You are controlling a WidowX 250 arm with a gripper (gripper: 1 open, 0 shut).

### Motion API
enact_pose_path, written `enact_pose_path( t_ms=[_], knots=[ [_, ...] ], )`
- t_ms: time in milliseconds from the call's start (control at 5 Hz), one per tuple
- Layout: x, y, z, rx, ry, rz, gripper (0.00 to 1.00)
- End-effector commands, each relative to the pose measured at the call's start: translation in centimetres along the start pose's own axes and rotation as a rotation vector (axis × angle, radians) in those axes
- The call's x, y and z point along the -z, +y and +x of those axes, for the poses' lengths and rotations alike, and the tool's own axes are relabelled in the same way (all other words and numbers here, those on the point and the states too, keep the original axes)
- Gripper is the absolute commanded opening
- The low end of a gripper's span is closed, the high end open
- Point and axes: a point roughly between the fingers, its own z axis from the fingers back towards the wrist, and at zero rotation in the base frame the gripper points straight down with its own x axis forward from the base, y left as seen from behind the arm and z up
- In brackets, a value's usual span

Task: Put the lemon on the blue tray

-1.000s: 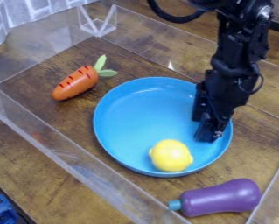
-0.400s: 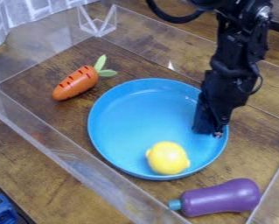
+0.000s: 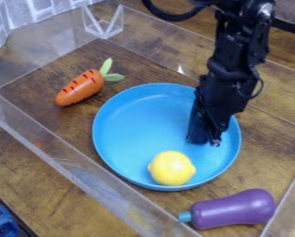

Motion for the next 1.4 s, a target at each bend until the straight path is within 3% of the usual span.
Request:
enact_pose_path(
  t_ms=[0, 200, 400, 600, 1000, 1200],
  knots=[
    [-2.6, 0.3, 0.4, -0.014, -0.063, 0.045, 0.00],
    [-2.6, -0.1, 0.7, -0.015, -0.069, 0.045, 1.00],
    [-2.6, -0.5, 1.0, -0.016, -0.075, 0.045, 1.00],
    [-3.5, -0.3, 0.8, -0.039, -0.097, 0.064, 1.00],
    [-6.3, -0.1, 1.7, -0.113, -0.140, 0.099, 1.00],
    [-8.2, 0.6, 0.6, -0.165, -0.169, 0.138, 1.00]
  ],
)
